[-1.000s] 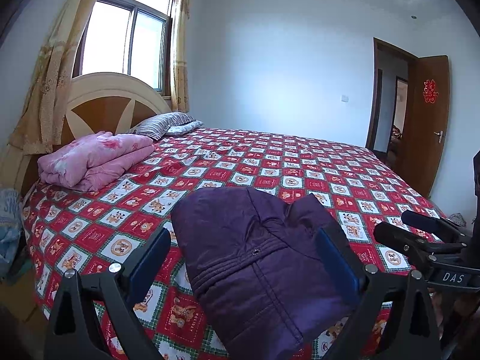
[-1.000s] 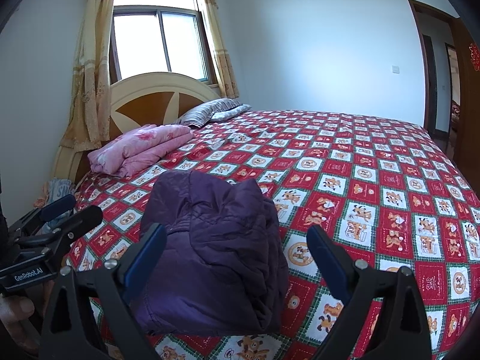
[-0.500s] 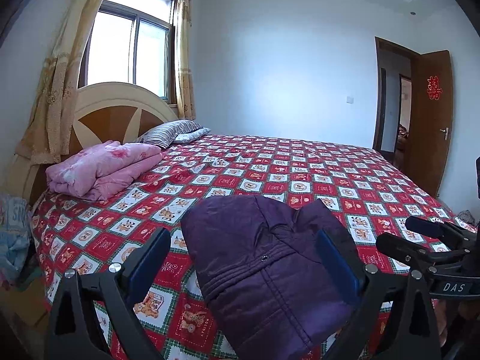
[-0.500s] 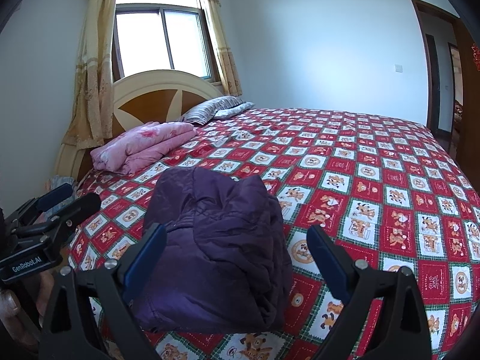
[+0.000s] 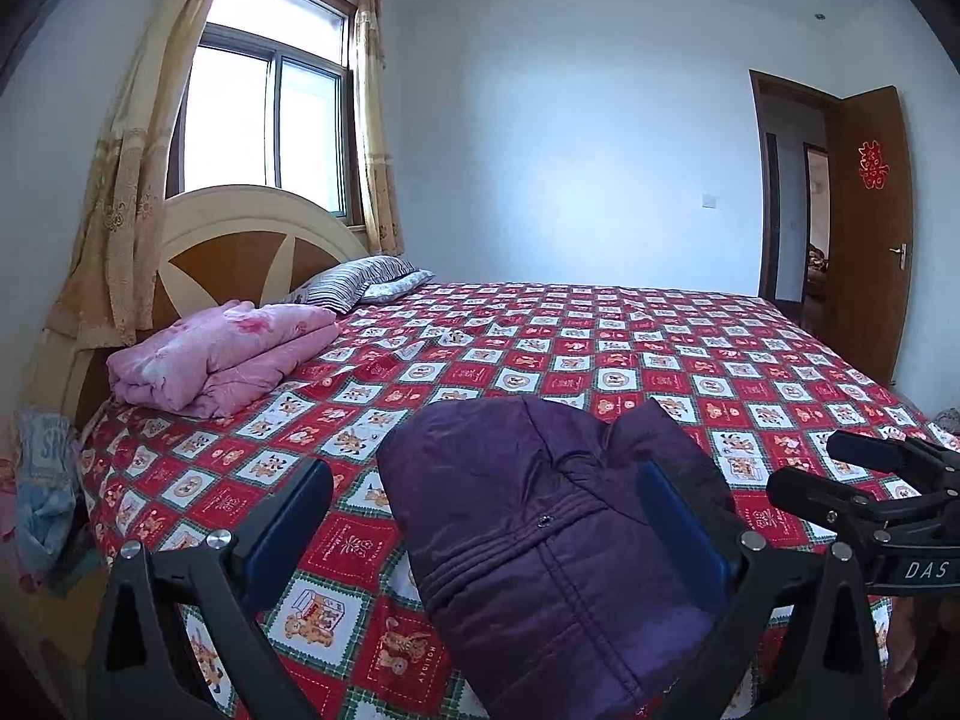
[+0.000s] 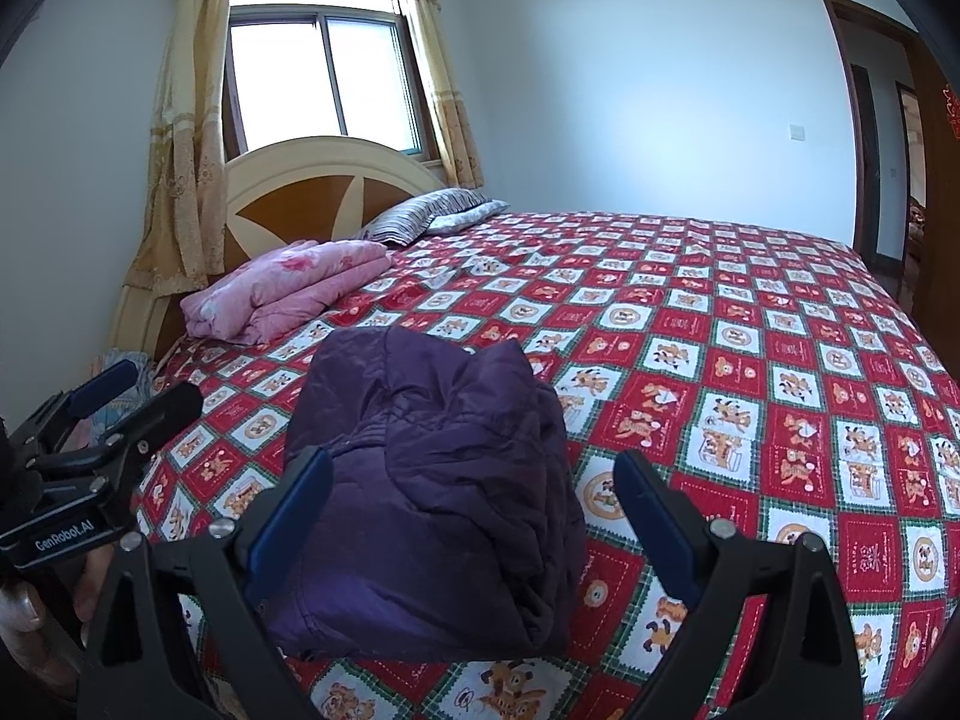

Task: Fold large clothes

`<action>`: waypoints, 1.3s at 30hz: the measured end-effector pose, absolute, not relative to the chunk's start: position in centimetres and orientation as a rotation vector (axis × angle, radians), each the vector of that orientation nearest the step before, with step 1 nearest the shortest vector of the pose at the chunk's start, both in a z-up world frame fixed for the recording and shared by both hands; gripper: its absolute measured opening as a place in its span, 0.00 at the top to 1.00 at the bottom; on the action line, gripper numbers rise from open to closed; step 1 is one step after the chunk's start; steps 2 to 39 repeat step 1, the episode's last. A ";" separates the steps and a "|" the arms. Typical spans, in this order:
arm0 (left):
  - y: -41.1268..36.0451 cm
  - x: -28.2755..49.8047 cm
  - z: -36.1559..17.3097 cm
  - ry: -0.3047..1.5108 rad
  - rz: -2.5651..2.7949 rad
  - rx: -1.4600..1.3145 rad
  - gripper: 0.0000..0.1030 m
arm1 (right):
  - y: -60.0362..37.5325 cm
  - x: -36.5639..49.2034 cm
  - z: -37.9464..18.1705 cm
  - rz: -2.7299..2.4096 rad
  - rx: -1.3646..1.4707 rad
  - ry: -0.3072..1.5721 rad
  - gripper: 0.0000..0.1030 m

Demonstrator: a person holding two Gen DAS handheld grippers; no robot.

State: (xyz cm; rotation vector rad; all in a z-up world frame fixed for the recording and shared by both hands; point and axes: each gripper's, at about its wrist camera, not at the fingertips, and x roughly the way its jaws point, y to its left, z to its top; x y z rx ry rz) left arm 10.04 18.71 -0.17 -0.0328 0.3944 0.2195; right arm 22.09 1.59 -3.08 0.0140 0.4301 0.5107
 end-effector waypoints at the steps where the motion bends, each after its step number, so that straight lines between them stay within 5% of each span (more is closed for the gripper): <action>1: 18.6 10.1 -0.2 0.393 0.220 -0.027 0.01 | 1.6 22.2 -3.0 0.510 0.013 0.429 0.06; 39: 18.6 10.1 -0.2 0.393 0.220 -0.027 0.01 | 1.6 22.2 -3.0 0.510 0.013 0.429 0.06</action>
